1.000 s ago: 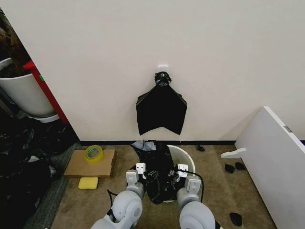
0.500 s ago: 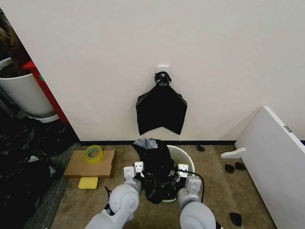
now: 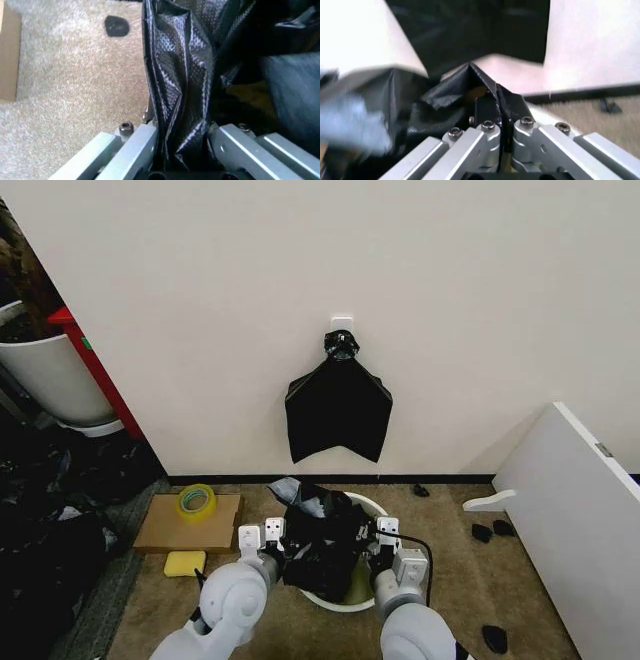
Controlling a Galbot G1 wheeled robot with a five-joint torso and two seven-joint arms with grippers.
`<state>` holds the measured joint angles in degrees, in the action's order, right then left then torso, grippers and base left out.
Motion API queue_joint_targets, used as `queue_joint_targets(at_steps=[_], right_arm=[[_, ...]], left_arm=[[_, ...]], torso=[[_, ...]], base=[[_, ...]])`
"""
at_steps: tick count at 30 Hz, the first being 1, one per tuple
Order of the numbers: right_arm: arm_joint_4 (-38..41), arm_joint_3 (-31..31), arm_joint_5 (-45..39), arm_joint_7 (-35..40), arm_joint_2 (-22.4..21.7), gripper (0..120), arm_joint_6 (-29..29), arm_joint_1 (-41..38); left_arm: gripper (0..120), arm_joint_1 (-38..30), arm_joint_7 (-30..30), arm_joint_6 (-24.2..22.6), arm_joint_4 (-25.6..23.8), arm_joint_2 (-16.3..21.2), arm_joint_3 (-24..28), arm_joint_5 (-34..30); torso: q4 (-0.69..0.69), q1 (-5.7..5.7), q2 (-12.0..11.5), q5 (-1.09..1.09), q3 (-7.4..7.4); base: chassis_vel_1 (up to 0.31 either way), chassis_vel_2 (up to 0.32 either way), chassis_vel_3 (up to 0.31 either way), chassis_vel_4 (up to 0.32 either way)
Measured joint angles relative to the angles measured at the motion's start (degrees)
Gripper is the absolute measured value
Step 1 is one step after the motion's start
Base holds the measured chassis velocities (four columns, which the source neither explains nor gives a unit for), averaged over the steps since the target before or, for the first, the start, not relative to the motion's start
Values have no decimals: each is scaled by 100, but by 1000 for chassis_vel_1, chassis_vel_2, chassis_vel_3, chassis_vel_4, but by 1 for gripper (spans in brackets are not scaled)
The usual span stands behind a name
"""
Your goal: Place the garbage bag over the trash bin.
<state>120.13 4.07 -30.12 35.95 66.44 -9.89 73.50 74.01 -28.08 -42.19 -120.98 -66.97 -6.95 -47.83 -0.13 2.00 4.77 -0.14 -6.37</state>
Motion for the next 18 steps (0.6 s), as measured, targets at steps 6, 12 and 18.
queue_joint_targets(at_steps=[6, 12, 18], right_arm=[[3, -240, 5, -208, -29, 0, 218, -140], [70, -552, -47, -178, -60, 0, 218, -129], [20, -927, -451, 186, -132, 0, -187, -47]], left_arm=[[1, 202, 373, 36, -324, 308, -77, 721], [1, 291, 521, 130, -549, 465, -126, 905], [1, 349, 615, 241, -961, 586, -270, 811]], torso=[[0, 0, 0, 0, 0], [0, 0, 0, 0, 0], [-1, 0, 0, 0, 0]], base=[[0, 0, 0, 0], [0, 0, 0, 0], [0, 0, 0, 0]])
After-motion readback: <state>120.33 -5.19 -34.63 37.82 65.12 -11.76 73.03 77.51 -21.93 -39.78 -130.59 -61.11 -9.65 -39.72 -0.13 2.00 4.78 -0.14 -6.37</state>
